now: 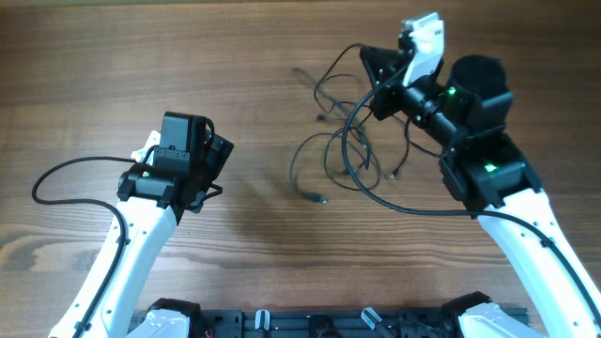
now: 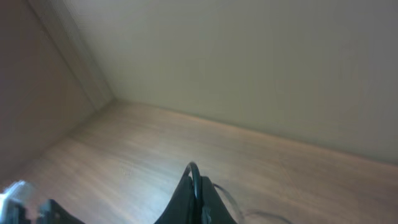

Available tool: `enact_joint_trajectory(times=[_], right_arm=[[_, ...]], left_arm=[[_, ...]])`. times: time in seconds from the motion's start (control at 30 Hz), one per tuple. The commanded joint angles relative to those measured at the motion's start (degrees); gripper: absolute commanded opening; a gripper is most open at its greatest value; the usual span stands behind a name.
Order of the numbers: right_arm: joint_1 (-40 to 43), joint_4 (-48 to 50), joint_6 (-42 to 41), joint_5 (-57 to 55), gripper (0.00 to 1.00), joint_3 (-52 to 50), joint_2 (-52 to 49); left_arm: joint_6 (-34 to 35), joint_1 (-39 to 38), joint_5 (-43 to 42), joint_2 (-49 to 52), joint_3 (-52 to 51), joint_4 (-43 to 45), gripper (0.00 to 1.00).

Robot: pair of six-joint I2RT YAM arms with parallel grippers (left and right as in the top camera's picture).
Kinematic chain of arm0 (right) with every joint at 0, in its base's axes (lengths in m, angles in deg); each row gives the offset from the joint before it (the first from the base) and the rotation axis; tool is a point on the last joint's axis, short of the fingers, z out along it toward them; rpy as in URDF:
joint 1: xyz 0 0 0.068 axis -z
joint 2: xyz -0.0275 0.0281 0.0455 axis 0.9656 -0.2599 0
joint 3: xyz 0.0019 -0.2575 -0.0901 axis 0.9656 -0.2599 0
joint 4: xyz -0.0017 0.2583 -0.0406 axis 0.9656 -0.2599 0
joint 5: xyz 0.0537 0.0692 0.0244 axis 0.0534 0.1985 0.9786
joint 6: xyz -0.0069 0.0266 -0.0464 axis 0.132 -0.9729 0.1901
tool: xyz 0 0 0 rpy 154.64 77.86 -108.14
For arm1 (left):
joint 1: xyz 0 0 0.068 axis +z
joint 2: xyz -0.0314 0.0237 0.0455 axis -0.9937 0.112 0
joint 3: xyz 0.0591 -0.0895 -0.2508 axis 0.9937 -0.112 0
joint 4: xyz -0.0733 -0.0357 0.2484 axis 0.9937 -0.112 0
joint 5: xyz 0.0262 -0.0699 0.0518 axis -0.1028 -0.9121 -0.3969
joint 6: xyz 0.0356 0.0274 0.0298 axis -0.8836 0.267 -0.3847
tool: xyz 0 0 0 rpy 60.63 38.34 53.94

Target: Untangle cables

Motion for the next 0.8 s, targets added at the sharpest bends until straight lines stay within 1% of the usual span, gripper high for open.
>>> enact_joint_trajectory(times=[0.0,0.13,0.2,0.27,0.3,0.5,0.57,0.6,0.67,0.77], right_arm=[[0.0,-0.5,0.3,3.5,0.04,1.2,0.1],[0.0,2.5,0.3,10.5,0.04,1.3,1.5],[0.0,2.4,0.3,12.1,0.04,1.3,2.1],[0.0,1.6,0.3,12.0,0.04,1.3,2.2],[0.0,1.2,0.3,12.0,0.04,1.3,2.2],[0.0,0.2,0.3,12.0,0.04,1.3,2.2],[0.0,0.0,0.3,12.0,0.04,1.3,2.2],[0.0,-0.4,0.3,12.0,0.04,1.3,2.2],[0.0,-1.3,0.2,12.0,0.04,1.3,2.2],[0.0,-2.9,0.2,12.0,0.04,1.3,2.2]], left_arm=[[0.5,0.3,1.2,-0.2,0.0,-0.1,1.00],[0.6,0.3,1.1,-0.2,0.0,0.0,1.00],[0.6,0.3,-1.6,-0.2,0.0,2.3,1.00],[0.6,0.3,-6.2,-0.2,0.0,2.9,1.00],[0.6,0.3,-7.2,-0.2,0.0,3.2,1.00],[0.6,0.3,-8.1,-0.2,0.0,3.4,1.00],[0.7,0.3,-13.4,-0.2,0.0,2.2,1.00],[2.2,0.2,-17.0,0.0,0.0,2.3,1.00],[5.7,-1.0,-20.9,0.3,0.0,3.3,1.00],[7.8,-6.1,-22.3,1.0,0.0,8.5,1.00]])
